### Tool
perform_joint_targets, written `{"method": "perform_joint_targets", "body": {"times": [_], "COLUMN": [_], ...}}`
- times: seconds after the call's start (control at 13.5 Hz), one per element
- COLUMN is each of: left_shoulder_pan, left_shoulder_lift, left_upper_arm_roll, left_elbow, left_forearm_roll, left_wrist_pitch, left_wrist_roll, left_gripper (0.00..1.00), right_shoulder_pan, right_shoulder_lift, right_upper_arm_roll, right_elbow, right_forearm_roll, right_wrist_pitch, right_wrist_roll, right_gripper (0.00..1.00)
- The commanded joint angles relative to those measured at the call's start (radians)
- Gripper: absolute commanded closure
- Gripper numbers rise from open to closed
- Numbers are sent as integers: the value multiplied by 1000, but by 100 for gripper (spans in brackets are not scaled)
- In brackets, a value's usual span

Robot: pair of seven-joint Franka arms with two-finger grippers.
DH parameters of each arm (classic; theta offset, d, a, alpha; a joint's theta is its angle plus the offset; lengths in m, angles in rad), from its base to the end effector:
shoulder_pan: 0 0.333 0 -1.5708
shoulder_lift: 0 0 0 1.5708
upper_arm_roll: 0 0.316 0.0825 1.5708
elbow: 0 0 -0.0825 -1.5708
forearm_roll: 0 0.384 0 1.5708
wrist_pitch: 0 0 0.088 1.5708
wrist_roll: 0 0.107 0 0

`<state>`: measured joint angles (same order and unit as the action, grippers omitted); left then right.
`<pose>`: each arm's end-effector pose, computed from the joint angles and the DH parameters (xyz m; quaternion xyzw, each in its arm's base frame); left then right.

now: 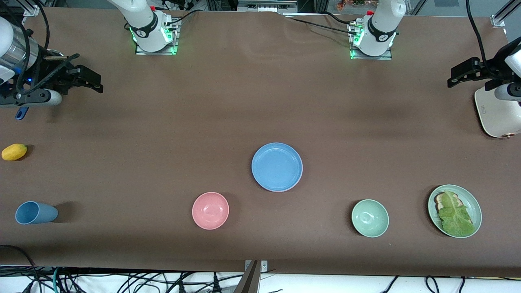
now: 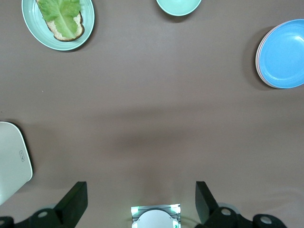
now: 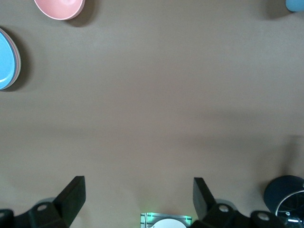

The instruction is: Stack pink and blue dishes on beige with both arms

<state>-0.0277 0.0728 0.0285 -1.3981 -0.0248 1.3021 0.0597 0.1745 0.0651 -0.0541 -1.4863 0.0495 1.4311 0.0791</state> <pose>0.5479 -0.0034 0.6423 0.9959 -0.0316 -0.0839 0.0137 0.5548 0.0741 0.6163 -0.9977 -0.0225 0.0620 0.0168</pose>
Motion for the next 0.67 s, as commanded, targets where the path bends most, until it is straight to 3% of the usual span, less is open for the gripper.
{"method": "perform_joint_targets", "body": {"times": [0.0,0.59], "left_shoulder_pan": [-3,-3], "left_shoulder_lift": [-15,-13], "left_upper_arm_roll": [-4,-4], "left_elbow": [-21,-15], "left_forearm_roll": [9,11], "left_wrist_pitch": [16,17], "left_wrist_roll": [-11,-9], "left_gripper": [0,0], "right_shoulder_pan": [-9,-9], "right_shoulder_lift": [-16,-25], "right_upper_arm_roll": [0,-21], "right_elbow": [1,11], "right_forearm_roll": [-11,-13], "right_wrist_pitch": [-9,-24], "right_wrist_roll": [-19,-41], "right_gripper": [0,0]}}
